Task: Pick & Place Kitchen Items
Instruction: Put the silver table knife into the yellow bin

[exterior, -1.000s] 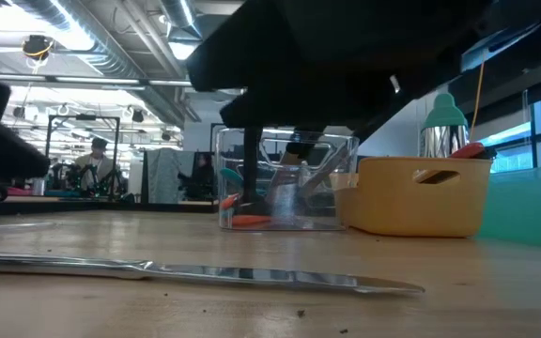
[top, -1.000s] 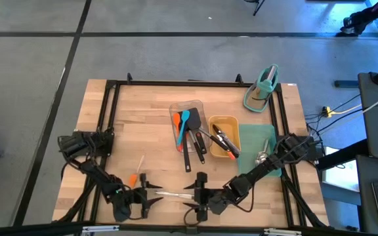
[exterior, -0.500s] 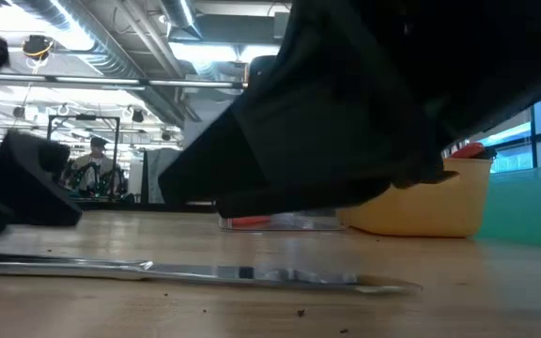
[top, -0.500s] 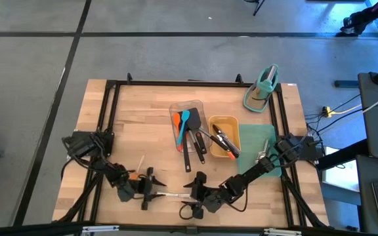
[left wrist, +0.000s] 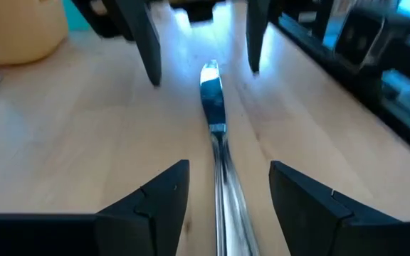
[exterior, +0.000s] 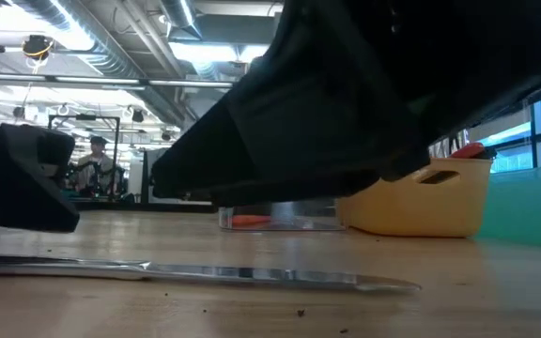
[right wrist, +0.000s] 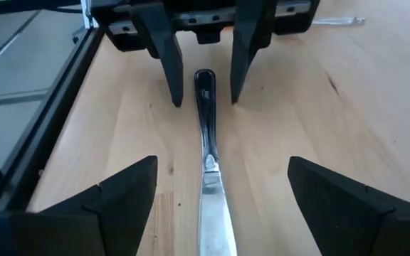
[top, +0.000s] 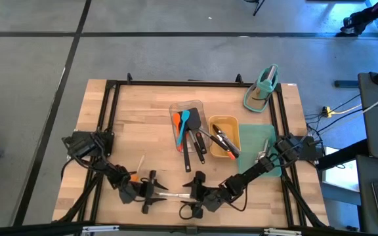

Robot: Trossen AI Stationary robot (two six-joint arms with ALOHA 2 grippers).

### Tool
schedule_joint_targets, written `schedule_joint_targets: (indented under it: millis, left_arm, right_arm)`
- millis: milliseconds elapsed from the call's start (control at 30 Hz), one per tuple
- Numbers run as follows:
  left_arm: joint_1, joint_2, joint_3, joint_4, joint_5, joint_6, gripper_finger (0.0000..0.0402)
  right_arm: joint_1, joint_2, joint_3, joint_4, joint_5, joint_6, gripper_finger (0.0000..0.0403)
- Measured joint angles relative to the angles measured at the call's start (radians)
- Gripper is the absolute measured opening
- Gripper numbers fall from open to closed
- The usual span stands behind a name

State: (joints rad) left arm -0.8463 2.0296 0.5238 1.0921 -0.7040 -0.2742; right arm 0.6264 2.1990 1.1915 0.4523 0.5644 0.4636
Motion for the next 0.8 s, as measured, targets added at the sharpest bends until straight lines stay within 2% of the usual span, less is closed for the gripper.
schedule_joint_targets:
  millis: [367, 600, 800]
  left_arm:
    - [-0.004, 0.0, 0.0, -0.07, 0.048, -0.04, 0.0193]
    - [0.007, -0.008, 0.003, -0.178, 0.082, -0.169, 0.0193]
    - [0.005, -0.008, 0.0, -0.187, 0.082, -0.189, 0.0182]
  right_arm:
    - [-0.005, 0.0, 0.0, -0.007, 0.001, -0.109, 0.0319]
    - [-0.007, 0.0, 0.0, -0.007, 0.001, -0.055, 0.0319]
    - [-0.007, 0.0, 0.0, -0.03, 0.0, -0.025, 0.0319]
